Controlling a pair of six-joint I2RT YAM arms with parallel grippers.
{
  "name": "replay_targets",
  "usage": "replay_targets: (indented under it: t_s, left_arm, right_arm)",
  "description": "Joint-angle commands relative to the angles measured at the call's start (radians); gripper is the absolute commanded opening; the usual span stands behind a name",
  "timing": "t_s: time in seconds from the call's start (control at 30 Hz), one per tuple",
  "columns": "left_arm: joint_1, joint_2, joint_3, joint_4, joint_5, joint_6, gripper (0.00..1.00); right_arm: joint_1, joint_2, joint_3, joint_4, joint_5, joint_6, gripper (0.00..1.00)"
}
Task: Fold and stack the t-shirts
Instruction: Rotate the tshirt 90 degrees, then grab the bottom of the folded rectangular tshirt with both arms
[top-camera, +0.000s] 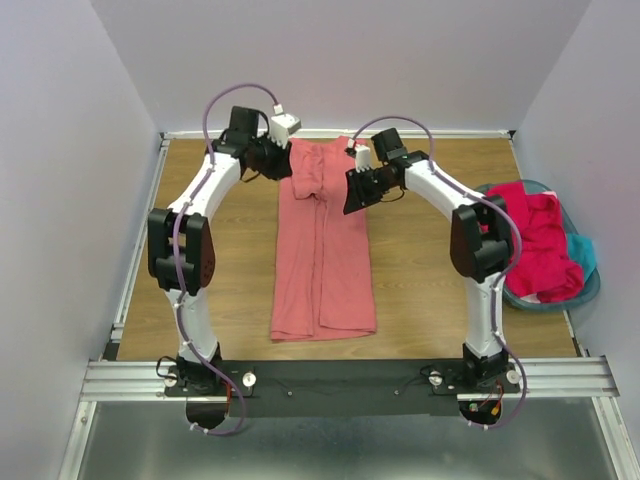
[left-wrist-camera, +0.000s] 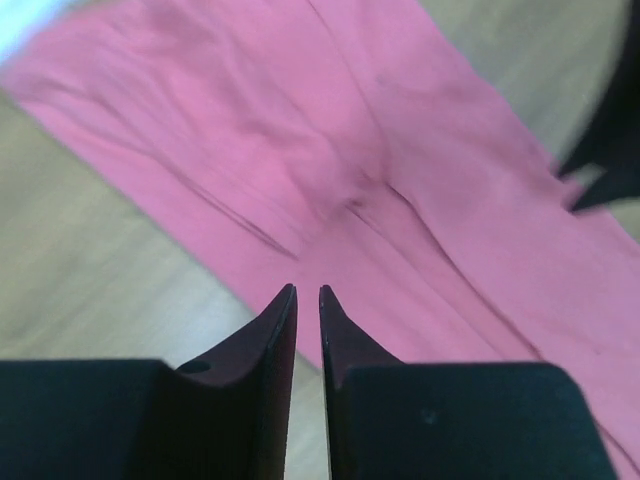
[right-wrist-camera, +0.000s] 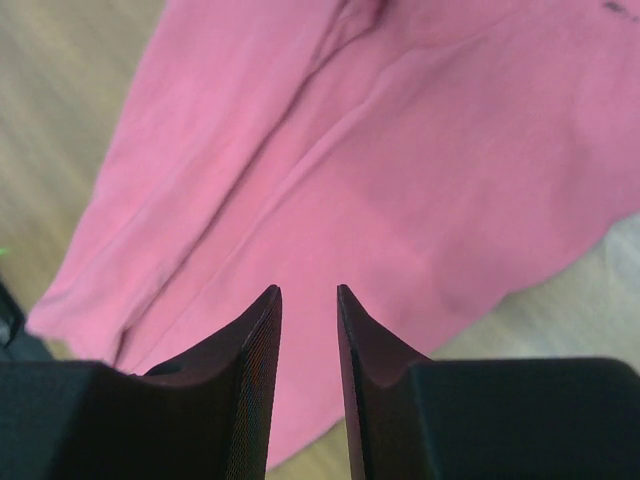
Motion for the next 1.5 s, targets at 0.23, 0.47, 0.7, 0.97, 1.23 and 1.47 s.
replay_targets:
  t_s: [0.23, 0.47, 0.7, 0.97, 1.23, 1.47]
  left_arm:
    - [-0.019, 0.039, -0.315, 0.116, 0.133, -0.064, 0.18]
    - [-0.018, 0.143, -0.284, 0.124, 0.121, -0.078, 0.18]
    - [0.001, 0.240, -0.165, 0.113, 0.085, -0.086, 0.15]
    - [0.019, 0.258, -0.053, 0.055, 0.079, -0.040, 0.22]
    - [0.018, -0.082, -0.152, 0.044, 0.110, 0.060, 0.66]
    - [0.019, -0.510, -0.384, 0.144, 0.032, 0.210, 0.96]
  right_arm:
    - [-0.010, 0.241, 0.211, -0.010, 0.128, 0.030, 0.36]
    - [-0.028, 0.340, 0.299, -0.002, 0.165, 0.028, 0.36]
    - [-0.045, 0.434, 0.397, 0.003, 0.182, 0.065, 0.36]
    - [-0.053, 0.434, 0.489, 0.004, 0.194, 0.048, 0.42]
    - [-0.053, 0.098, 0.338, 0.001, 0.081, -0.064, 0.92]
    - [-0.048, -0.236, 0.134, -0.050, 0.101, -0.211, 1.00]
